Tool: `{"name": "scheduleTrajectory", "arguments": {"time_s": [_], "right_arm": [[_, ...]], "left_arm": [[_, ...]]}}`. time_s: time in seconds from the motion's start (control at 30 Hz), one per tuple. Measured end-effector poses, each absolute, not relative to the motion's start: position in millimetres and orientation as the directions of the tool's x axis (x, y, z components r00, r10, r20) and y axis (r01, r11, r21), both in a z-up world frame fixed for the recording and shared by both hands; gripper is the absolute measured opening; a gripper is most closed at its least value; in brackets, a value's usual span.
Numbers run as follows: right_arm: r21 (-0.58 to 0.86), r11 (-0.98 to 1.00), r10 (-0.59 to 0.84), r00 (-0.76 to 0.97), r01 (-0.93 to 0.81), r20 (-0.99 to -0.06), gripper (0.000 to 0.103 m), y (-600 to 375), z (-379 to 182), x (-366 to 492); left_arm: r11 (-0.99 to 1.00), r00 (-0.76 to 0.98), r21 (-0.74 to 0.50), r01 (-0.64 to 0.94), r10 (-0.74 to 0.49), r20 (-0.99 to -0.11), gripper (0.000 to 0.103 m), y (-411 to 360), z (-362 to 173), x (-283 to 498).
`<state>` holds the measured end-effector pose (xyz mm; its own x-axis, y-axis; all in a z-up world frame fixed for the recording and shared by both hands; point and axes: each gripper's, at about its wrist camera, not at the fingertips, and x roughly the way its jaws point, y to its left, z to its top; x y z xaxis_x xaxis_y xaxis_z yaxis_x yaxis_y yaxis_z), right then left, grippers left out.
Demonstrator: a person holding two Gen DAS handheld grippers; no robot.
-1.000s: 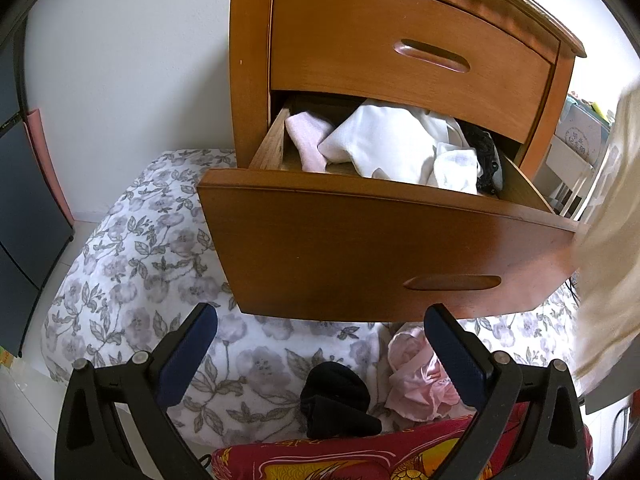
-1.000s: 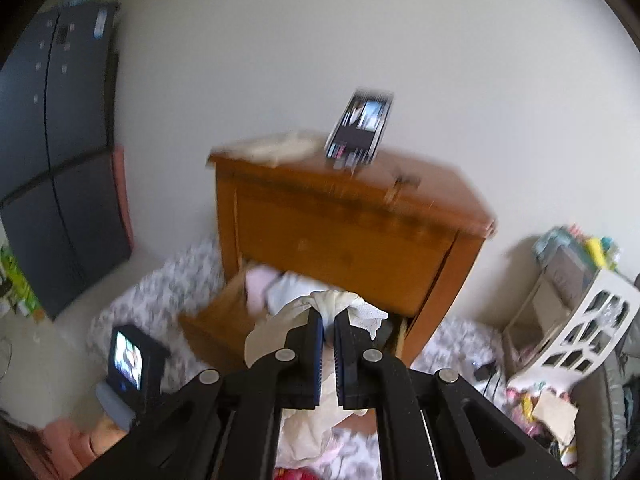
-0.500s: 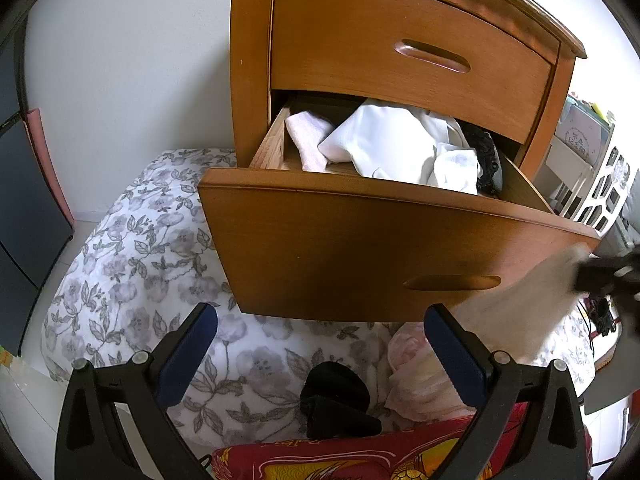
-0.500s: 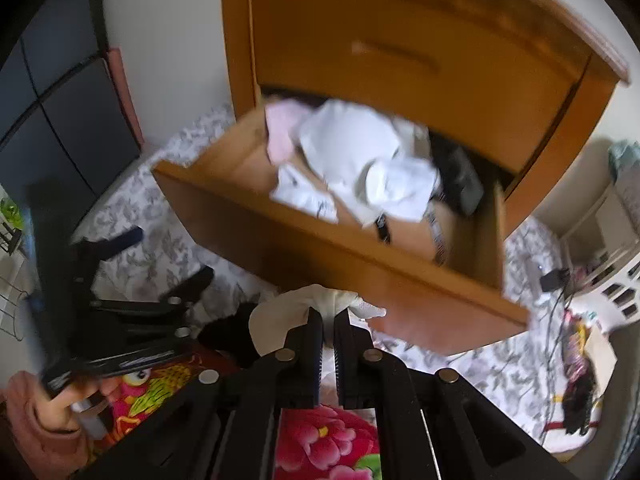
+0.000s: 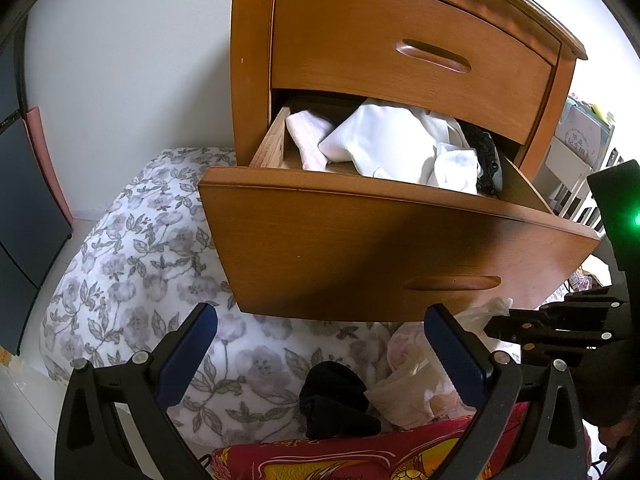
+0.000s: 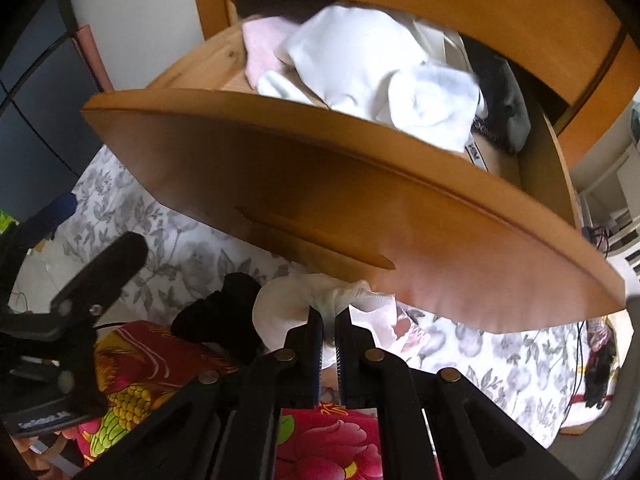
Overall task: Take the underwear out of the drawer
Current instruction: 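Lower the cream cloth onto the bed and open the right tool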
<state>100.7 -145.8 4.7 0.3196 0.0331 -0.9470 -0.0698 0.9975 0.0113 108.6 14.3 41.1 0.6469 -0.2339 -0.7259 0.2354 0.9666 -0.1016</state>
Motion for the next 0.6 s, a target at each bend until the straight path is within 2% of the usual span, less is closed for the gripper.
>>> {"name": "scheduleTrajectory", "arguments": {"time_s": [0.13,0.23,0.3,0.37,0.43,0.6], "right_arm": [[0.023,0.999,0.036,0.32,-0.046,-0.947,0.017,-150.8,7.2,99.0],[0.031,0.999,0.042,0.329,-0.036,-0.943,0.029,-152.9,13.0,95.0],[0.042,0.999,0.049,0.339,-0.028,-0.94,0.049,-153.8,16.3,91.9],[0.046,0.999,0.05,0.353,-0.019,-0.934,0.058,-155.5,19.7,88.6],[0.053,0.999,0.052,0.366,-0.01,-0.929,0.059,-157.3,23.0,84.7],[0.063,0.997,0.043,0.414,0.035,-0.909,0.075,-163.5,28.4,75.9]], "left_arm": [[0.967,0.647,-0.102,0.235,-0.234,-0.726,0.103,14.4,41.0,108.6],[0.966,0.647,-0.102,0.236,-0.234,-0.726,0.103,14.4,41.0,108.5],[0.967,0.647,-0.102,0.235,-0.234,-0.726,0.103,14.3,41.1,108.5],[0.967,0.648,-0.101,0.235,-0.233,-0.725,0.103,14.2,41.1,108.4],[0.967,0.648,-0.1,0.234,-0.232,-0.725,0.103,14.2,41.0,108.6],[0.969,0.653,-0.095,0.227,-0.224,-0.724,0.103,14.4,41.5,108.3]]}}
